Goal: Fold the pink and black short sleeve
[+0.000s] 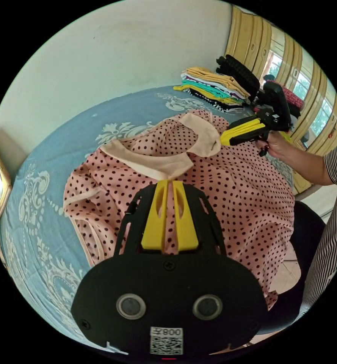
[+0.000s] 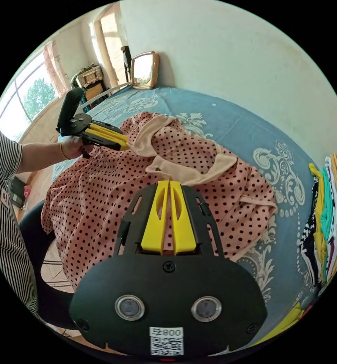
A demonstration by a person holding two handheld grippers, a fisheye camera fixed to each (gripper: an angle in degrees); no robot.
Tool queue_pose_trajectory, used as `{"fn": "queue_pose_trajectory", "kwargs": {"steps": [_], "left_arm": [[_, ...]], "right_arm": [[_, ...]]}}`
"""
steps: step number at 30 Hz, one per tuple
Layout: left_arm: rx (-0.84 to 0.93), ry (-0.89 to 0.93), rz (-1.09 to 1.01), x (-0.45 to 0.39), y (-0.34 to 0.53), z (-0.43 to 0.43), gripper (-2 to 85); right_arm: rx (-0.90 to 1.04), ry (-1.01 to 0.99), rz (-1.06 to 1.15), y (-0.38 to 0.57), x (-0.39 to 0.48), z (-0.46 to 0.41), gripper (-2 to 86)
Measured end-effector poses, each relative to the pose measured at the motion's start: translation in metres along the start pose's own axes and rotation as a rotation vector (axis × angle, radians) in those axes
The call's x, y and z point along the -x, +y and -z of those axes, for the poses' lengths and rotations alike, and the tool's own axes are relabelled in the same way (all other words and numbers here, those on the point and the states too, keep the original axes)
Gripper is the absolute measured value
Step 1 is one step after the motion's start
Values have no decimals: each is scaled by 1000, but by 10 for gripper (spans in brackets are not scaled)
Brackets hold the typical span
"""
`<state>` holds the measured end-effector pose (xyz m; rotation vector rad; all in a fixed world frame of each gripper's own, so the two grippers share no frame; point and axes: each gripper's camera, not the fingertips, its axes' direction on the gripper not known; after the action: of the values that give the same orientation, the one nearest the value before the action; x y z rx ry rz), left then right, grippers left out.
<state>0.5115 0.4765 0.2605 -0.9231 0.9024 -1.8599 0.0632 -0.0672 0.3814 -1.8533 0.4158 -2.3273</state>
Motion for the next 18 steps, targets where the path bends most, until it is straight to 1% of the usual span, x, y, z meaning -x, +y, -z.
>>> {"fn": "queue_pose_trajectory", "kwargs": {"steps": [3, 7, 9, 11, 14, 15, 17, 18], "left_arm": [[1, 61, 36, 4, 12, 6, 29], [-37, 70, 87, 15, 16, 18, 44], [-65, 35, 93, 29, 7, 27, 58], [-76, 7, 116, 47, -4, 29, 68], [-63, -13, 192, 86, -21, 25, 73], [-29, -39, 239, 102, -26, 21, 73], [-1, -62, 267, 117, -29, 14, 71], [51, -79, 291, 125, -31, 5, 67]], "right_arm": [[48, -74, -48, 19, -6, -5, 5], [-7, -104, -131, 20, -28, 12, 21], [-69, -40, -149, 9, -50, 30, 41], [-71, 50, -159, -5, -72, 35, 53], [-8, 113, -177, -32, -119, 26, 68], [31, 101, -190, -40, -137, 17, 70], [71, 69, -207, -47, -159, 4, 71], [104, 49, -209, -49, -167, -6, 70]]}}
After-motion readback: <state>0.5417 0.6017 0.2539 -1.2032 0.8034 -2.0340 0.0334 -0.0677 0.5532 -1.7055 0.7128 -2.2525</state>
